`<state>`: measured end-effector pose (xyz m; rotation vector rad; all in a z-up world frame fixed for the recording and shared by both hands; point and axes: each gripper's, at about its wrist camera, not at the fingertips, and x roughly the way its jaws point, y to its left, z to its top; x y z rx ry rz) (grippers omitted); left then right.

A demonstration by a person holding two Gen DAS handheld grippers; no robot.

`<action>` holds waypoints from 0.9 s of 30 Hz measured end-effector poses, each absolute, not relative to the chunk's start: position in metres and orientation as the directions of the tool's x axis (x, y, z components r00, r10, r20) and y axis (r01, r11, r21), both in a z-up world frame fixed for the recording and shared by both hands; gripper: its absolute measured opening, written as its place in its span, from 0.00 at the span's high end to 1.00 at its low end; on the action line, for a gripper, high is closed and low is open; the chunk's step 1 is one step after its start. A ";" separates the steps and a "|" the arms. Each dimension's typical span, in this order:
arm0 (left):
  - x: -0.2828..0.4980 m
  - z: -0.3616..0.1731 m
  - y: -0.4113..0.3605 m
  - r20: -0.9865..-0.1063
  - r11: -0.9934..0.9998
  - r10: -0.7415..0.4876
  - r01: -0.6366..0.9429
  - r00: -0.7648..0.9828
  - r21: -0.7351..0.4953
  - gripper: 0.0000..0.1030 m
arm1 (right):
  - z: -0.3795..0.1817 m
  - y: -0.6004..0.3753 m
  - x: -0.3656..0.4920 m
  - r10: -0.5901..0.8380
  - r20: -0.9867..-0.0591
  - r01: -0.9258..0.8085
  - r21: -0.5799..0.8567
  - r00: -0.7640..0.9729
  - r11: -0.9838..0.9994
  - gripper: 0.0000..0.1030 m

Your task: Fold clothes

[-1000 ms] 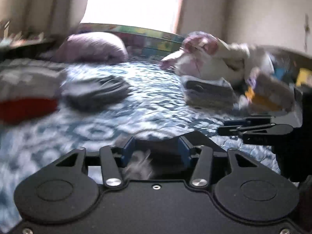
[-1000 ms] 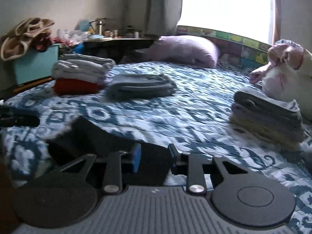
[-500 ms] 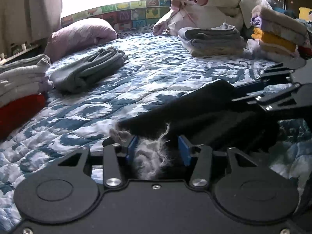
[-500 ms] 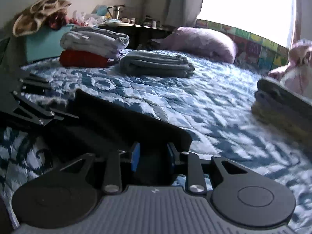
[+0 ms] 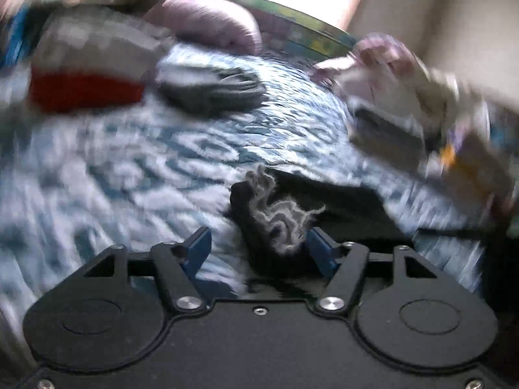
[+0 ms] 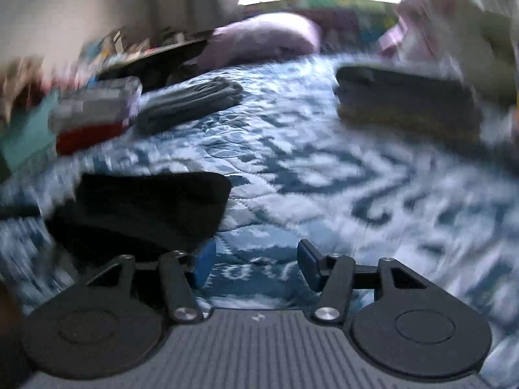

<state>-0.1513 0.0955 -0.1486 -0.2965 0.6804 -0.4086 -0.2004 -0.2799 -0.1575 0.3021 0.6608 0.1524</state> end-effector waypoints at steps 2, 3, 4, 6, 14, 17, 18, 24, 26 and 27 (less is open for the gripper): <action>-0.145 -0.150 0.099 -0.572 0.850 -0.479 0.188 0.666 -0.492 0.30 | -0.162 -0.292 -0.197 0.315 -0.560 0.014 0.504 0.766 0.863 0.44; -0.141 -0.149 0.097 -0.576 0.836 -0.493 0.171 0.652 -0.521 0.30 | -0.164 -0.294 -0.194 0.348 -0.547 0.035 0.570 0.761 0.821 0.44; -0.138 -0.148 0.095 -0.580 0.821 -0.507 0.153 0.638 -0.549 0.30 | -0.166 -0.293 -0.189 0.363 -0.544 0.053 0.605 0.757 0.795 0.44; -0.130 -0.149 0.091 -0.595 0.801 -0.514 0.098 0.618 -0.590 0.30 | -0.170 -0.290 -0.180 0.390 -0.537 0.088 0.663 0.748 0.744 0.44; -0.103 -0.166 0.071 -0.601 0.745 -0.541 0.003 0.589 -0.667 0.20 | -0.193 -0.268 -0.156 0.449 -0.521 0.086 0.716 0.726 0.693 0.44; -0.099 -0.172 0.052 -0.670 0.828 -0.454 0.001 0.587 -0.560 0.44 | -0.194 -0.255 -0.155 0.439 -0.523 0.055 0.686 0.731 0.726 0.66; -0.101 -0.170 0.046 -0.683 0.857 -0.424 0.019 0.595 -0.516 0.56 | -0.194 -0.252 -0.155 0.429 -0.524 0.051 0.674 0.735 0.737 0.71; -0.123 -0.146 0.044 -0.608 0.712 -0.631 0.050 0.482 -0.700 0.66 | -0.155 -0.295 -0.197 0.446 -0.439 0.076 0.774 0.780 0.629 0.78; -0.126 -0.154 0.027 -0.669 0.763 -0.605 0.073 0.432 -0.642 0.54 | -0.146 -0.311 -0.220 0.421 -0.466 0.115 0.765 0.779 0.634 0.74; -0.126 -0.161 0.020 -0.702 0.795 -0.577 0.090 0.416 -0.600 0.44 | -0.144 -0.314 -0.226 0.380 -0.512 0.135 0.714 0.770 0.687 0.58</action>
